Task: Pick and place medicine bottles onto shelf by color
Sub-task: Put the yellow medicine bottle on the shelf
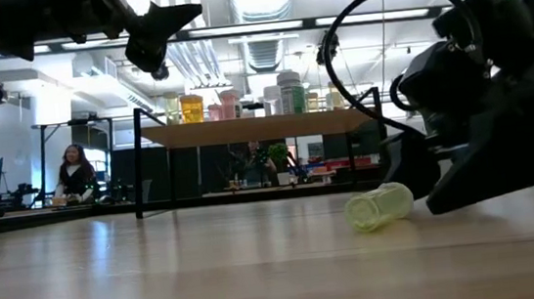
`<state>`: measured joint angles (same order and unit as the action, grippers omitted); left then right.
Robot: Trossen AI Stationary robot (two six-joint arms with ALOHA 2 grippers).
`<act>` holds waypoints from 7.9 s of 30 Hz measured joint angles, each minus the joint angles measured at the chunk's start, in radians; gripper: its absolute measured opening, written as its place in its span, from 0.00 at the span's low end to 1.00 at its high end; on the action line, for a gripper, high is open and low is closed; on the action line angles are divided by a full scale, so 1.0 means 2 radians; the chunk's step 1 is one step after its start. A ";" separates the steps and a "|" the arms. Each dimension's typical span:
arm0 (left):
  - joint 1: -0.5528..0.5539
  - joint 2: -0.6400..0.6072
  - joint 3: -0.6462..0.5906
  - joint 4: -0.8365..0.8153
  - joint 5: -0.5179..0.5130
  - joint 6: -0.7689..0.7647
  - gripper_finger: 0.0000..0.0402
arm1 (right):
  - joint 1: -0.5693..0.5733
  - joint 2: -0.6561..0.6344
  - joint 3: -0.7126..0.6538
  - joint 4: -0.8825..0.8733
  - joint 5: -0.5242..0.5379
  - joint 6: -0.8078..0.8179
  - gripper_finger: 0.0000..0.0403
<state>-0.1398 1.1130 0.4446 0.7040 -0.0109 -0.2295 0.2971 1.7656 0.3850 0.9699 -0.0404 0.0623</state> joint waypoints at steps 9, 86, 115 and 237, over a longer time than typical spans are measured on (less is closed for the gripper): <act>0.000 -0.001 0.000 0.002 0.000 0.000 0.60 | -0.019 0.057 0.000 0.084 -0.040 -0.012 0.74; 0.000 -0.001 0.000 0.011 -0.001 -0.013 0.60 | -0.053 0.118 0.042 0.096 -0.153 -0.008 0.33; 0.000 -0.001 0.000 0.011 0.000 -0.013 0.60 | -0.065 -0.134 0.142 -0.356 -0.073 -0.028 0.33; 0.001 -0.128 -0.019 -0.061 0.003 0.039 0.60 | -0.344 -0.112 0.600 -0.956 0.061 -0.268 0.32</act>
<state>-0.1375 0.8570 0.4065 0.5819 -0.0044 -0.1516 -0.3916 1.5411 1.5845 -0.9429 0.0822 -0.4736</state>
